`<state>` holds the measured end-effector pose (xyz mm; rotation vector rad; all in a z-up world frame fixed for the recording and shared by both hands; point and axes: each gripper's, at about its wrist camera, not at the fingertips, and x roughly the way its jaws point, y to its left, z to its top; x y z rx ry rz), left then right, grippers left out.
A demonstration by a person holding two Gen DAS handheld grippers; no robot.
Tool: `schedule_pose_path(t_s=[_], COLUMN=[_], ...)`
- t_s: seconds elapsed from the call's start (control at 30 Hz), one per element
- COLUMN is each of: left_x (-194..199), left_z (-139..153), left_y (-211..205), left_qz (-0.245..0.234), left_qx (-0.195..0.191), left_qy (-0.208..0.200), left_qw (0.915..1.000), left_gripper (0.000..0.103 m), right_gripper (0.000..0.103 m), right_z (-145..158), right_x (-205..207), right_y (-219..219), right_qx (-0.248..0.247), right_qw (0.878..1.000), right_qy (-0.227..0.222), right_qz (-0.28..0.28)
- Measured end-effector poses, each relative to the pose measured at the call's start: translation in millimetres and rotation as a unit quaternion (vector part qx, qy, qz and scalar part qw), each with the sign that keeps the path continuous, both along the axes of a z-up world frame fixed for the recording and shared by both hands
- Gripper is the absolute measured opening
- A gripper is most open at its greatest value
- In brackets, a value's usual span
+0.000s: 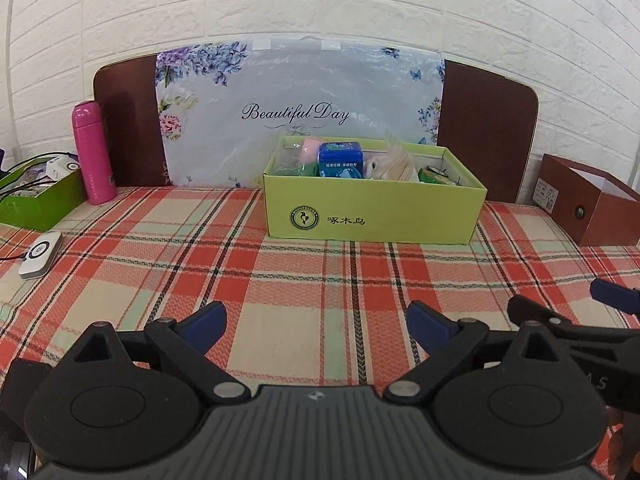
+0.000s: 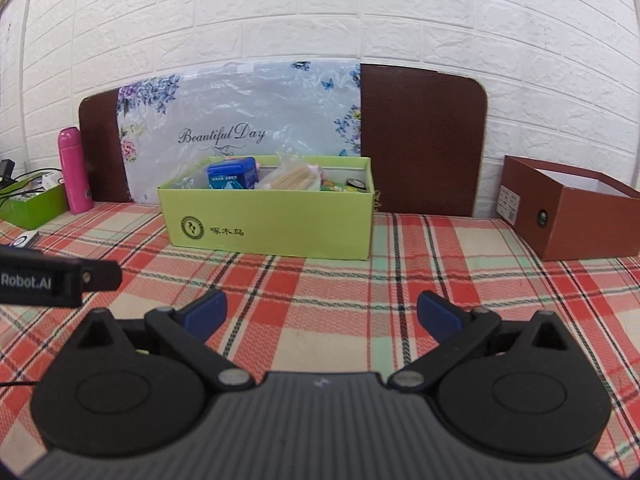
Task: Organize objects
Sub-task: 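Drop stick bag with left gripper while right drops tape roll into green box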
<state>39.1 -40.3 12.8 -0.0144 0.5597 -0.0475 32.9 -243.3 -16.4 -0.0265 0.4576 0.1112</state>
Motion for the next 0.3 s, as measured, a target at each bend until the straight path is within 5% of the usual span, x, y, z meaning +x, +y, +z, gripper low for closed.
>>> schedule_pose_path(t_s=[0.3], left_x=[-8.8], left_z=[-1.6], left_y=[1.9], left_qz=[0.001], left_qx=[0.011], left_qy=[-0.020], left_qw=[0.9997], left_gripper=[0.099], right_gripper=[0.103], right_z=[0.3], right_x=[-6.7], right_y=[4.1], right_qx=[-0.008], right_qw=[1.000], right_qy=[0.002], right_qz=[-0.004])
